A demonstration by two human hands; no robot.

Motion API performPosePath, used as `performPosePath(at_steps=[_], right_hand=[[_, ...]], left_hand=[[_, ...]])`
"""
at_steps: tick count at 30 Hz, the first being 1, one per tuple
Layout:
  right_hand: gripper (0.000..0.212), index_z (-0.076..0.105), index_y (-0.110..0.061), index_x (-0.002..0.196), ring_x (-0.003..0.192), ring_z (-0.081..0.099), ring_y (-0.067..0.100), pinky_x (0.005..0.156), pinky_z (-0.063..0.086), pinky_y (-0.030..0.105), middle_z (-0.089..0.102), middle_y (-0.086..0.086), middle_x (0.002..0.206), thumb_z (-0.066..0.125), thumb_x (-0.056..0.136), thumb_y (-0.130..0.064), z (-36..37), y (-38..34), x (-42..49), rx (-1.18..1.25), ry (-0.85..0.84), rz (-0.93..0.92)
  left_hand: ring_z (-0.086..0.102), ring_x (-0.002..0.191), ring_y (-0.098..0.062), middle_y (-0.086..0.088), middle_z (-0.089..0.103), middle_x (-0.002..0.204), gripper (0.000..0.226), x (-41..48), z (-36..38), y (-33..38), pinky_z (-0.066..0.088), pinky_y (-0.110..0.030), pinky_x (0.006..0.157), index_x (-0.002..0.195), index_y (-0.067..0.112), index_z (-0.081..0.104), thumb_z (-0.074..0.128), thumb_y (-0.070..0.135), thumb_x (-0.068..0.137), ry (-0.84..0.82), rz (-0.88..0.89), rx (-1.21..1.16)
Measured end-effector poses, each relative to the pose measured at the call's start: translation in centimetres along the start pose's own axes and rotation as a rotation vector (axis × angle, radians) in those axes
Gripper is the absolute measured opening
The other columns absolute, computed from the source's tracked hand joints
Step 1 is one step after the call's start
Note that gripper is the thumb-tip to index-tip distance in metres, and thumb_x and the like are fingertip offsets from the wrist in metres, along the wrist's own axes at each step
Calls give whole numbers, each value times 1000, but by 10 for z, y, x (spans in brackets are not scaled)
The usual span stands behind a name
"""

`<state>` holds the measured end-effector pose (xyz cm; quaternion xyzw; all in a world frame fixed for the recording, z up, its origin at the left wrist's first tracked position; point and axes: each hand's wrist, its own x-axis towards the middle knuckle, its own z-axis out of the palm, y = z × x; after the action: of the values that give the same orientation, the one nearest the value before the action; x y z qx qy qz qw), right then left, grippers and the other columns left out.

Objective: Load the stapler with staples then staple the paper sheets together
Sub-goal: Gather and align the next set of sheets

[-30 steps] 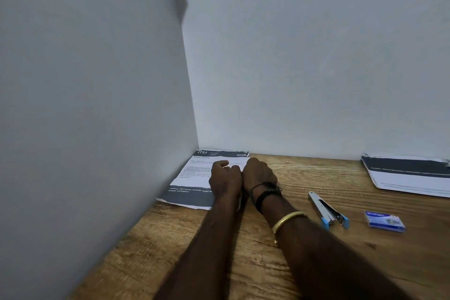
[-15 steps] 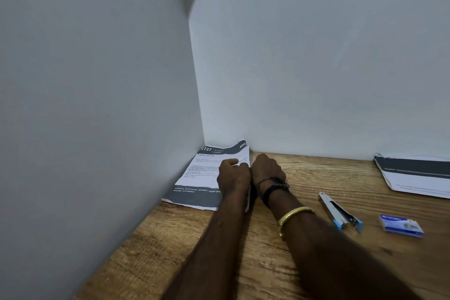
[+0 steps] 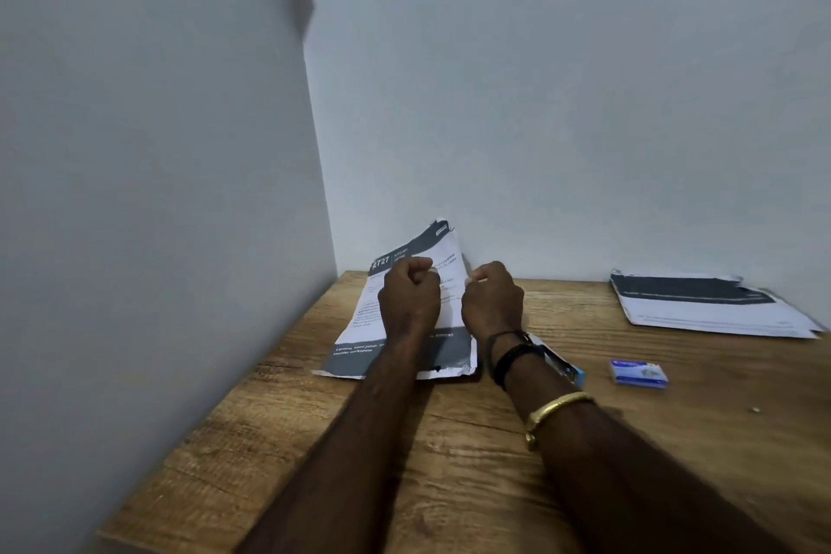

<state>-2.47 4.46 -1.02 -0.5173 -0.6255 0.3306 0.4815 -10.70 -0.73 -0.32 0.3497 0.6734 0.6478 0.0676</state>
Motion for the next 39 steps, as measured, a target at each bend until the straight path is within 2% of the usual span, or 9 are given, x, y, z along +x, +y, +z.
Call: performPosePath(at_steps=[5, 16, 19, 22, 26, 31, 34, 36, 39], right_hand=[[13, 65, -11, 103, 103, 63, 37, 86, 53, 40, 70, 14, 110, 56, 94, -16, -41, 11, -1, 28, 65, 12], [10, 66, -11, 99, 102, 63, 30, 79, 44, 28, 70, 8, 106, 58, 93, -13, -125, 44, 12, 36, 186, 13], [10, 62, -13, 102, 98, 64, 31, 81, 51, 33, 68, 8, 103, 59, 93, -12, -135, 55, 19, 63, 155, 38], [22, 57, -18, 107, 98, 62, 31, 78, 45, 30, 64, 5, 102, 55, 88, -6, -141, 64, 29, 31, 74, 59], [30, 65, -23, 106, 104, 61, 23, 83, 44, 25, 65, 3, 117, 64, 82, -5, -146, 75, 37, -135, -85, 48], [30, 72, -22, 111, 117, 61, 24, 94, 45, 26, 68, 2, 125, 74, 82, -15, -145, 80, 40, -282, -86, 42], [26, 76, -21, 105, 114, 62, 24, 91, 44, 25, 69, 2, 116, 79, 81, -15, -146, 80, 40, -235, -63, 15], [24, 77, -21, 102, 101, 63, 22, 85, 45, 24, 67, 1, 99, 80, 80, -12, -148, 79, 40, -149, -53, 11], [23, 78, -23, 97, 87, 60, 20, 79, 45, 24, 66, 2, 87, 79, 80, -7, -150, 79, 39, -3, -42, 34]], left_hand=[[67, 91, -7, 9, 73, 95, 17, -30, 17, 18, 50, -23, 84, 101, 20, 73, 66, 15, 86, -90, 123, -30], [70, 97, -13, 3, 77, 99, 17, -79, 88, 51, 54, -33, 93, 99, 17, 74, 66, 13, 85, -323, 198, -9], [71, 96, -14, 1, 77, 99, 17, -75, 102, 56, 53, -33, 94, 99, 17, 75, 69, 14, 83, -356, 149, -17], [69, 95, -13, 1, 77, 100, 19, -63, 106, 49, 53, -32, 95, 100, 17, 76, 70, 14, 82, -342, 103, -4], [70, 96, -14, 1, 77, 100, 20, -53, 101, 25, 54, -29, 93, 99, 17, 76, 68, 10, 82, -301, 73, 42], [70, 101, -15, 0, 76, 105, 22, -52, 97, 11, 52, -28, 95, 102, 16, 76, 68, 8, 82, -355, 109, 120], [65, 112, -18, 1, 73, 115, 20, -49, 95, 12, 47, -29, 100, 103, 21, 74, 68, 16, 85, -342, 86, 208], [61, 118, -23, 1, 69, 122, 19, -43, 88, 12, 45, -32, 102, 103, 24, 72, 65, 20, 85, -271, 18, 293], [59, 119, -27, -2, 67, 124, 21, -35, 77, 7, 44, -33, 99, 105, 23, 71, 62, 22, 86, -243, -68, 360]])
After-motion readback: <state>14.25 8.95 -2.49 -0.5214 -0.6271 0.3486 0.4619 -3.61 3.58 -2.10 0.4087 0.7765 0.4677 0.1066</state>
